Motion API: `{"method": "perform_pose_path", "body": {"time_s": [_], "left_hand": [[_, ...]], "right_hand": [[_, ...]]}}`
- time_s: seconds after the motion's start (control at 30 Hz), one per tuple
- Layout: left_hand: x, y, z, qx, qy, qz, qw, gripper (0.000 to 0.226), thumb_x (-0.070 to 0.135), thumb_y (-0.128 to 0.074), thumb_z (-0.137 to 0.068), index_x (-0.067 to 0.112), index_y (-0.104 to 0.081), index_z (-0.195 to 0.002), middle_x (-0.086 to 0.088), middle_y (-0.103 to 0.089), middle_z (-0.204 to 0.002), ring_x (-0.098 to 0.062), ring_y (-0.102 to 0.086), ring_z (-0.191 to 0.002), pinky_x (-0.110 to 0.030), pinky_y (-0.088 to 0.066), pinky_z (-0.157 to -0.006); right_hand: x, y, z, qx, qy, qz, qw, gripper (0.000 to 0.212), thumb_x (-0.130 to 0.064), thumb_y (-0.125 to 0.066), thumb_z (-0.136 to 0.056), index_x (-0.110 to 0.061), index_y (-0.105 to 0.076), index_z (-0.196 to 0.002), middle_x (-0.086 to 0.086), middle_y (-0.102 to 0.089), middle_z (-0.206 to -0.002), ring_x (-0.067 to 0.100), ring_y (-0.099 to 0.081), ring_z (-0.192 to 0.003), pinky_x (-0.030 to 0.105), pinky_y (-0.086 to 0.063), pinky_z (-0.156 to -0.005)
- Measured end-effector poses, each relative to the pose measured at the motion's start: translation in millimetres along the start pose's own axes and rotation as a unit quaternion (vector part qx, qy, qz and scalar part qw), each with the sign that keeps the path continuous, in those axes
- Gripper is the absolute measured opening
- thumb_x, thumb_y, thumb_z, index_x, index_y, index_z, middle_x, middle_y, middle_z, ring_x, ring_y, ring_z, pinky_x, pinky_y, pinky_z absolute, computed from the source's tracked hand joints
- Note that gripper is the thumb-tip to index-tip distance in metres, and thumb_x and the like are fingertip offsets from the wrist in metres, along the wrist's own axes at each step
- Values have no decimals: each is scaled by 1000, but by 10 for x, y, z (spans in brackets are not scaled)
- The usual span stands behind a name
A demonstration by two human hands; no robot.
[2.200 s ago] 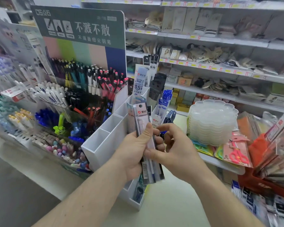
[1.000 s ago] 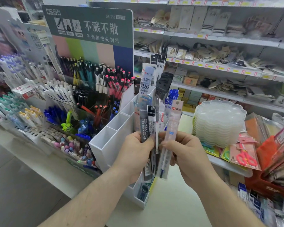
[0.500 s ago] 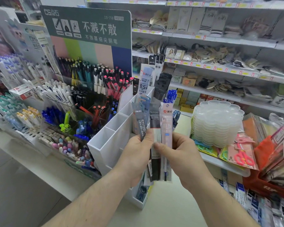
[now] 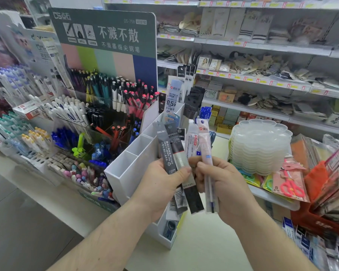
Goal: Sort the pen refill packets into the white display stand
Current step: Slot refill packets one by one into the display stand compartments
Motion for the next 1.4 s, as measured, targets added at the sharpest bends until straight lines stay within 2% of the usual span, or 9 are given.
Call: {"method": "perform_pose_path", "body": {"time_s": [0.23, 0.43, 0.63, 0.77, 0.93, 1.03, 1.13, 1.3, 1.4], "left_hand": [[-67, -71, 30, -49, 54, 32, 997, 21, -6, -52, -95, 2, -66, -108, -14, -76, -92, -22, -73, -71, -30, -60, -64], [-93, -63, 17, -52, 72, 15, 996, 28, -3, -50, -96, 1, -62, -121, -20, -74, -102, -33, -73, -86, -41, -60, -69], [114, 116, -35, 54, -58, -174, 982, 15, 18, -53, -101, 30, -59, -95, 10, -69, -78, -7, -62, -60, -23, -48, -54], [88, -74, 0, -36, -100, -154, 982, 19, 44, -82, -77, 38, -66, -85, 11, -69, -76, -8, -64, -69, -28, -54, -68], [80, -121, 5, -59, -82, -137, 985, 33, 9, -87, -71, 15, -68, -97, 15, -72, -78, -4, -68, -72, -19, -53, -69], [36, -73, -7, -59, -61, -102, 991, 31, -5, -84, -71, 5, -63, -93, 2, -74, -79, -15, -71, -76, -26, -57, -73], [-10, -64, -13, -69, -47, -58, 995, 45, -4, -87, -62, -5, -60, -98, -11, -73, -83, -22, -71, -76, -32, -58, -73], [-71, -45, -14, -70, -11, -6, 997, 38, -7, -85, -65, 2, -60, -92, -14, -67, -77, -21, -64, -61, -21, -48, -53], [-121, -7, -6, -66, 21, 9, 998, 36, 8, -85, -61, 8, -63, -90, -15, -64, -80, -26, -56, -72, -20, -39, -47]], "right_hand": [[-78, 105, -37, 39, 7, -34, 999, 13, -10, -49, -102, -9, -62, -106, 1, -53, -51, 11, -47, -40, 25, -47, -40], [-107, 129, -49, 51, 51, 105, 992, 17, -3, -69, -89, -3, -57, -76, 0, -53, -50, 11, -42, -40, 26, -37, -45], [-256, 293, -8, 158, 125, 133, 970, 28, -2, -71, -82, -8, -52, -63, 3, -42, -47, 19, -37, -46, 28, -32, -43], [-220, 223, -19, 156, 114, 122, 974, 25, 1, -71, -82, -6, -55, -63, -1, -50, -45, 17, -45, -44, 30, -39, -45], [-62, 63, -49, 77, 44, 56, 994, 11, -7, -70, -89, -5, -69, -78, 13, -74, -77, 22, -71, -74, 39, -56, -69], [19, 32, -55, 49, -2, 5, 999, 23, -21, -60, -97, -5, -68, -82, 9, -69, -68, 20, -68, -63, 34, -56, -60], [81, 63, -54, 58, -33, -23, 998, 40, -39, -48, -101, -6, -62, -84, 1, -48, -54, 12, -53, -46, 27, -48, -48], [161, 53, -91, 56, -52, -76, 994, 48, -53, -40, -100, -11, -56, -82, 3, -49, -56, 20, -50, -53, 30, -40, -51], [188, 14, -97, 38, -67, -96, 992, 54, -50, -36, -103, -9, -52, -72, 5, -47, -56, 20, -44, -49, 30, -33, -52]]}}
Point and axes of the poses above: each hand's wrist, its own z-axis away from the middle knuckle, its own y-axis out of the back of the hand, x = y × z, the point moved 9 cm from there along -z, towards the middle knuckle
